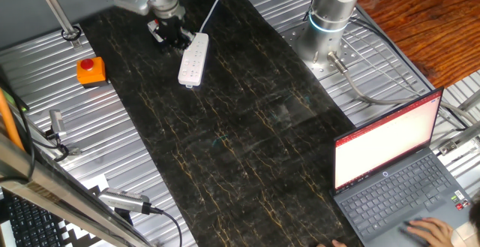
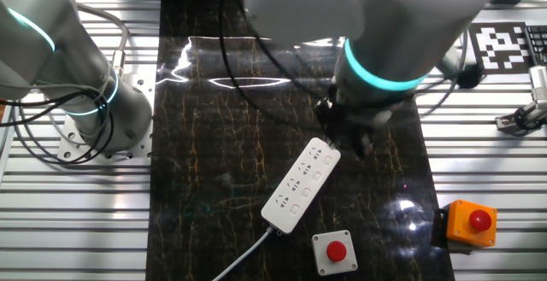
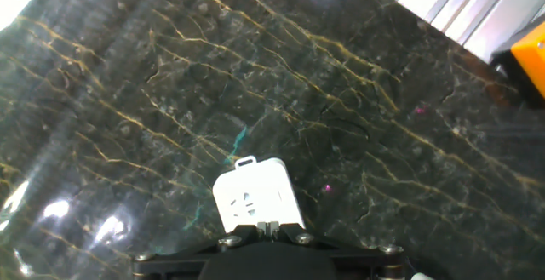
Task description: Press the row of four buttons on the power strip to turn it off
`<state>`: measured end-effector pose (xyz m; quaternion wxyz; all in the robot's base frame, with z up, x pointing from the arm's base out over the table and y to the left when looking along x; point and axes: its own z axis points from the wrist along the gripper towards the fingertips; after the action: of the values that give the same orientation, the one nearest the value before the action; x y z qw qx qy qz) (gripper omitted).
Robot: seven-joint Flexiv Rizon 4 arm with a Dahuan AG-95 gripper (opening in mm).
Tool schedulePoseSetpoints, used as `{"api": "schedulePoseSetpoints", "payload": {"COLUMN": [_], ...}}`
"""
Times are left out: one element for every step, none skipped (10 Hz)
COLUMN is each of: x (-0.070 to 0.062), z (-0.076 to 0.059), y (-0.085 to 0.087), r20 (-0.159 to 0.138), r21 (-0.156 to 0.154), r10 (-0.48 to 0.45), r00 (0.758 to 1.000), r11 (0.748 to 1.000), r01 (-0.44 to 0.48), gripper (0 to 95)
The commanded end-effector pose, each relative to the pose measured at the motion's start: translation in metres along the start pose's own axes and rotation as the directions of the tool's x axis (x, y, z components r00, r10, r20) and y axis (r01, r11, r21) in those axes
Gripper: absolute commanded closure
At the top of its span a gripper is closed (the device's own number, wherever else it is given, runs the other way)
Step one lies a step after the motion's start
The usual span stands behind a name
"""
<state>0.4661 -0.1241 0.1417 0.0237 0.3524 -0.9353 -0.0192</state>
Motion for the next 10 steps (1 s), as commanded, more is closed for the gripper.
{"api": "schedulePoseSetpoints", "payload": {"x": [0.019,0.026,0.035,0.043,0.051,0.056,0.060,0.063,0.066,0.068], "z": [0.006,0.008,0.013,0.019,0.027,0.032,0.035,0.037,0.040,0.043], "y": [-0.020,-0.025,-0.031,-0.037,-0.043,-0.046,-0.048,-0.050,-0.051,-0.051], "r20": [-0.010,-0.009,-0.011,-0.015,-0.025,-0.028,-0.029,-0.032,-0.035,-0.042], "r21": [-0.012,-0.013,-0.010,-0.009,-0.004,-0.001,-0.002,0.000,0.003,0.009], "r10": [-0.051,-0.071,-0.101,-0.138,-0.181,-0.194,-0.200,-0.202,-0.204,-0.205], "r00": [0.999,0.997,0.995,0.990,0.983,0.981,0.979,0.979,0.978,0.978], "r11": [0.999,0.997,0.995,0.990,0.983,0.981,0.980,0.979,0.979,0.979], "r01": [0.051,0.071,0.101,0.138,0.181,0.194,0.200,0.203,0.204,0.206], "gripper": [76.0,76.0,76.0,57.0,57.0,57.0,57.0,57.0,57.0,57.0]}}
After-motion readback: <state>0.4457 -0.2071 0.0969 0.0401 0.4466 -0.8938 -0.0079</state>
